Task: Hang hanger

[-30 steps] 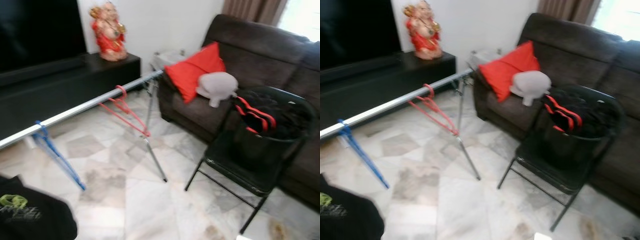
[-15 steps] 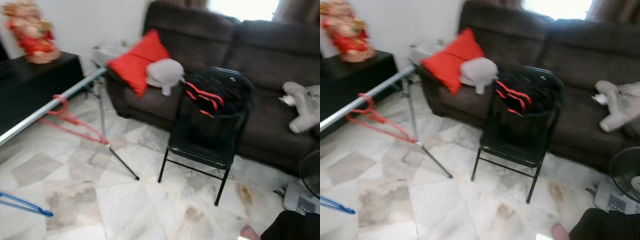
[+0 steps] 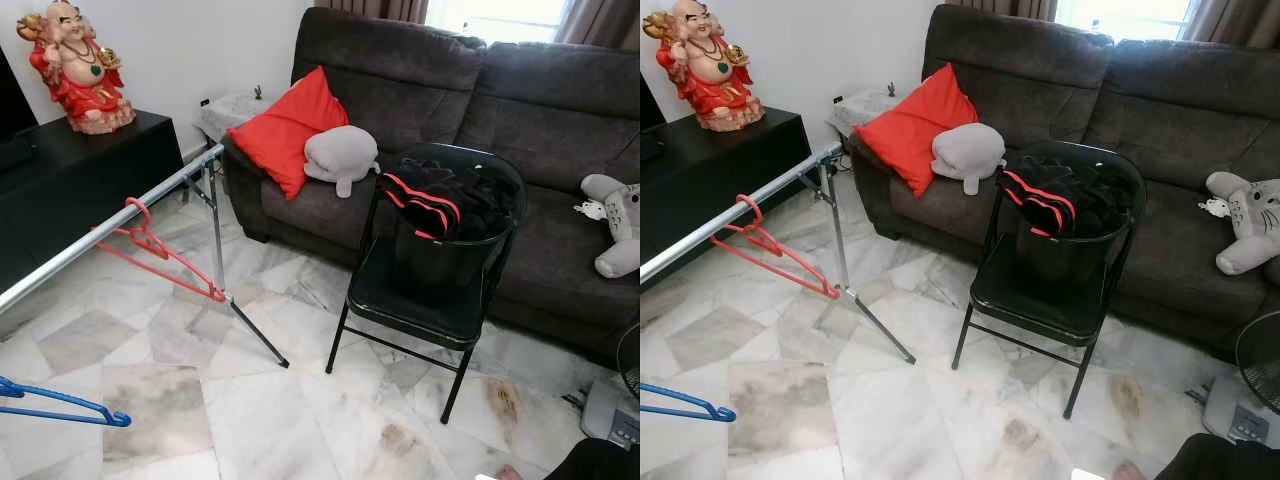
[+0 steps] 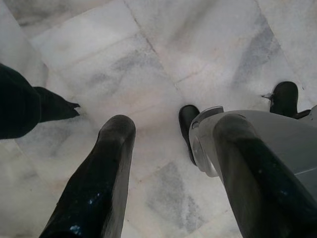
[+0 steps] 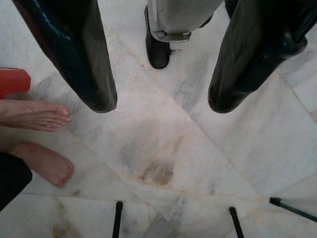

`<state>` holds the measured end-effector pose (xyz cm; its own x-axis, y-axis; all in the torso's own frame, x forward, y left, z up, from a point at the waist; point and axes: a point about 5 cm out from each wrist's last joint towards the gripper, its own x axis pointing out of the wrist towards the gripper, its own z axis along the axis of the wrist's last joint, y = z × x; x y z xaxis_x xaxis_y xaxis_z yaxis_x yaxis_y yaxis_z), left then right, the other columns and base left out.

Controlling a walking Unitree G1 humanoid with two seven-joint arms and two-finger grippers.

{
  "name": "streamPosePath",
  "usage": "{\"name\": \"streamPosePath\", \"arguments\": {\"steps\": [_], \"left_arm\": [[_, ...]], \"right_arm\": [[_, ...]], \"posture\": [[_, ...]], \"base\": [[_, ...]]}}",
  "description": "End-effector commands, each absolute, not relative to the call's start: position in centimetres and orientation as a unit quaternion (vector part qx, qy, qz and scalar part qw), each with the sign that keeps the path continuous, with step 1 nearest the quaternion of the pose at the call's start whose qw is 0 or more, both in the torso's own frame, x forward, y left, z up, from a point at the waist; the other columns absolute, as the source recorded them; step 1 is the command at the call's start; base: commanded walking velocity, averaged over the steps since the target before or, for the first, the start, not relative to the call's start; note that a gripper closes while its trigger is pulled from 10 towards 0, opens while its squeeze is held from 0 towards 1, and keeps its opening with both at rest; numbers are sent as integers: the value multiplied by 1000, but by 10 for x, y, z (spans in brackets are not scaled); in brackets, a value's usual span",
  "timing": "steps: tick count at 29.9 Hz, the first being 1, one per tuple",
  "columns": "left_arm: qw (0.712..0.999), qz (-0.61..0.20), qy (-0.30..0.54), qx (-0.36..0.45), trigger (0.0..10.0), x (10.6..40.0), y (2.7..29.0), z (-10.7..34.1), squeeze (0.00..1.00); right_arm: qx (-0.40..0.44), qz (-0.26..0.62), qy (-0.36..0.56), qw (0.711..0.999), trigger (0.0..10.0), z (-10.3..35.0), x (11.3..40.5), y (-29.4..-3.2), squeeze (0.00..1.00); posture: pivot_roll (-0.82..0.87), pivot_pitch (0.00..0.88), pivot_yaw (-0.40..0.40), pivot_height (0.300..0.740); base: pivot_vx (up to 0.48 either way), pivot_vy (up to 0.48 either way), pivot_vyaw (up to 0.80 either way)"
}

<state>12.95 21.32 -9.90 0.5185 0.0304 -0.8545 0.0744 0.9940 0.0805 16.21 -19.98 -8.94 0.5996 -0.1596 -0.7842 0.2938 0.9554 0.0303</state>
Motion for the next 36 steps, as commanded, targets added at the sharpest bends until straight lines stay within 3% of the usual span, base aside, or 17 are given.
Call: {"name": "streamPosePath", "arguments": {"steps": [1, 30, 36], "left_arm": [[866, -16, 497, 54, 10000, 126, 215, -100, 0], [867, -16, 495, 52, 10000, 129, 214, -99, 0], [868, -16, 495, 51, 10000, 130, 213, -99, 0]], "right_arm": [[77, -131, 427, 891, 10000, -89, 162, -202, 0], [83, -141, 426, 890, 10000, -88, 163, -204, 0], [85, -142, 421, 892, 10000, -87, 165, -205, 0]], "posture": [[75, 0, -4, 740], [76, 0, -2, 740], [74, 0, -5, 740]], "base": [[240, 0, 0], [245, 0, 0], [247, 0, -751]]}}
